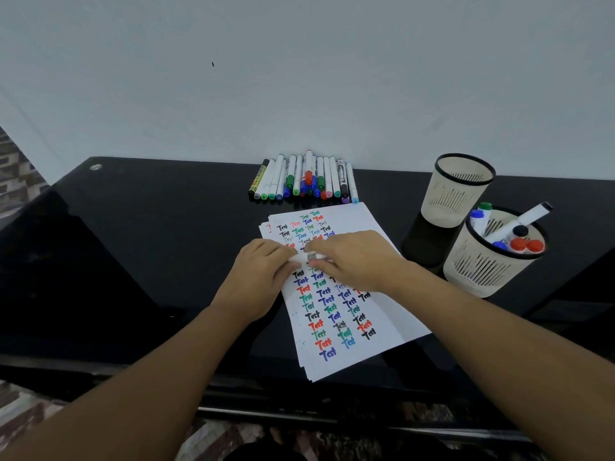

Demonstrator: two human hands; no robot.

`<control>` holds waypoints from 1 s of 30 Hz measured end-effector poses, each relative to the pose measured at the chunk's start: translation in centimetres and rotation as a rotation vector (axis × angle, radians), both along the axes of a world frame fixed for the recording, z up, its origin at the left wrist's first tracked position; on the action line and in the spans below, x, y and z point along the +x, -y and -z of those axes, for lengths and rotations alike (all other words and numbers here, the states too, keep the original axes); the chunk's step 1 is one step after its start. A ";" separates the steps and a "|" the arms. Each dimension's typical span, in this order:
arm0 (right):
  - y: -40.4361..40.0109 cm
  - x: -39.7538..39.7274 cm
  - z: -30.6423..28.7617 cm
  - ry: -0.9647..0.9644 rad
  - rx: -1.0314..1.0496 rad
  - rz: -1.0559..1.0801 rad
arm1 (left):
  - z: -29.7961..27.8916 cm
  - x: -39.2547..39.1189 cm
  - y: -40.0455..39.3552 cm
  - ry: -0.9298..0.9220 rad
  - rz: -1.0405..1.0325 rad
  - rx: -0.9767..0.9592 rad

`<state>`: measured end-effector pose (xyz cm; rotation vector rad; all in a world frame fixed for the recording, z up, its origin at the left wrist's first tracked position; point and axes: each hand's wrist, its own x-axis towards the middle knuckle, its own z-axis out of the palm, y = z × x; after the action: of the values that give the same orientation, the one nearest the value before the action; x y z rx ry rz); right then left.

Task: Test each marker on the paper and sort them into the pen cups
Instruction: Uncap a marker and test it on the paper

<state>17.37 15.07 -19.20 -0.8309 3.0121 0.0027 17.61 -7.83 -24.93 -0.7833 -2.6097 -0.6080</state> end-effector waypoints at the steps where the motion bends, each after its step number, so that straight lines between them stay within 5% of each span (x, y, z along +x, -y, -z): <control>1: -0.3 0.1 -0.1 0.007 -0.028 0.035 | 0.1 -0.1 0.0 0.012 -0.010 0.007; 10: -3.0 2.8 -1.0 0.193 -0.696 0.344 | -0.6 0.3 -0.1 0.142 -0.046 0.014; 14: -3.7 5.2 -0.7 0.327 -1.066 0.424 | -2.1 0.7 -0.6 0.377 -0.020 -0.125; 17: -3.9 6.6 0.3 0.300 -1.107 0.444 | -3.6 1.4 -1.7 0.503 0.029 -0.200; 23: -4.1 9.7 1.5 0.210 -1.343 0.494 | -1.9 3.4 -4.0 0.445 0.038 -0.356; 30: -5.2 11.9 3.2 0.151 -1.283 0.525 | -1.1 3.6 -3.9 0.392 -0.038 -0.327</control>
<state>29.32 20.24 -22.44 0.0801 2.6659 -1.9572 21.16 -3.96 -23.79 -0.7682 -3.1306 -0.3534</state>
